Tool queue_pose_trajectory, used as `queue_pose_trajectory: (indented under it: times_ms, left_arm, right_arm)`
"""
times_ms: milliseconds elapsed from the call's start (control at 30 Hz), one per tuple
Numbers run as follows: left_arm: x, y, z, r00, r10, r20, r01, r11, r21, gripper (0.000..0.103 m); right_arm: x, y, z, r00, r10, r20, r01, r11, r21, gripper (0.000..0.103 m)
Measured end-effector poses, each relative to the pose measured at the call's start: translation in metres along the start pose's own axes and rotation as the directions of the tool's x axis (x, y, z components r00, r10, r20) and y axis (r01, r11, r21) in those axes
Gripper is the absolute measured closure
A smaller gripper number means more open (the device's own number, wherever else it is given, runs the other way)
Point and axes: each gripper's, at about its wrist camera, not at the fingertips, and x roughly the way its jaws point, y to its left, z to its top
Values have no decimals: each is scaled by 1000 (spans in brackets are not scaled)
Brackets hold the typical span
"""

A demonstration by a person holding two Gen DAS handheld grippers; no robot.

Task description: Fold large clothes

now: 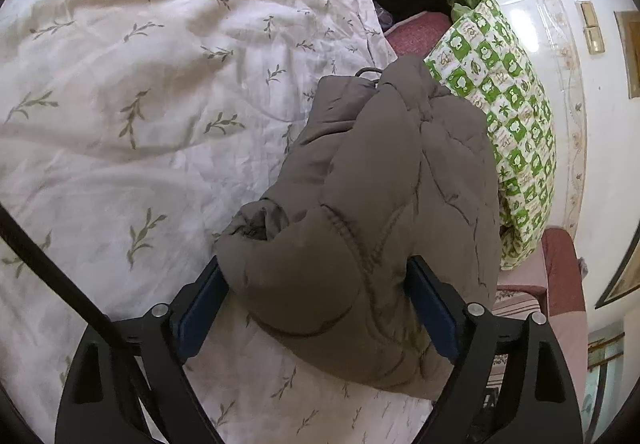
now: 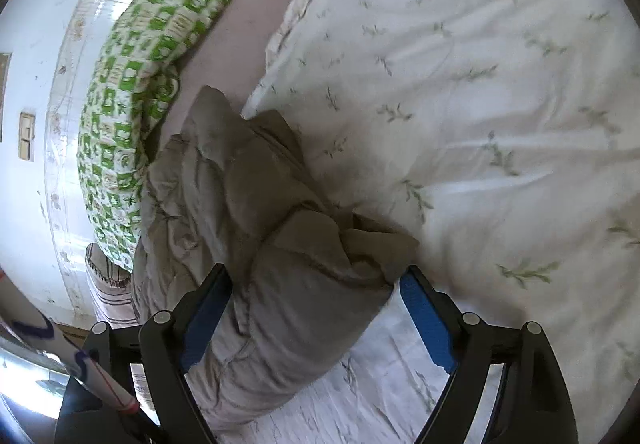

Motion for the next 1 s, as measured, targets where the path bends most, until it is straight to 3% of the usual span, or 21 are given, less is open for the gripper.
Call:
queue_pose_trajectory:
  times_ms: [67,133,167,267,300,367,433,500,767,1000]
  left_arm:
    - [3,-2,1,1000,2,12,-2,1000,12,13]
    - [6,-7,1,999,20,28,-21,999,42,13]
    - [6,-9,1,999,32,38,-34,998,59,19]
    - [5,-30,-3,990,100,97,-117,976,186,45]
    - [2,-41,-6,983,128,130,-156,958,239,48]
    - [-4,-61,-14,964,177,196,-236,913,334,56]
    - [-8,-72,-20,953,197,232,-274,885,377,58]
    - [-13,-75,-19,951,194,240,-277,880,386,60]
    - [-46,-94,-27,947,178,269,-280,865,415,62]
    - [-88,-90,-51,954,162,253,-260,868,423,62]
  right_arm:
    - [6,4,3,1000,8,8,-8,1000,-16,11]
    - [10,11,4,1000,-6,3,6,998,-67,19]
    - [10,14,3,1000,-24,10,24,996,-89,34]
    - [4,41,-4,991,-121,62,132,963,-236,51]
    - [1,51,-8,984,-154,91,174,942,-288,54]
    - [-3,83,-25,950,-242,198,307,843,-442,58]
    - [-7,107,-42,916,-273,293,394,747,-536,61]
    - [-14,120,-51,905,-263,335,417,704,-575,63]
    - [-54,137,-63,924,-198,327,369,682,-632,66]
    - [-102,135,-85,940,-165,300,330,675,-660,67]
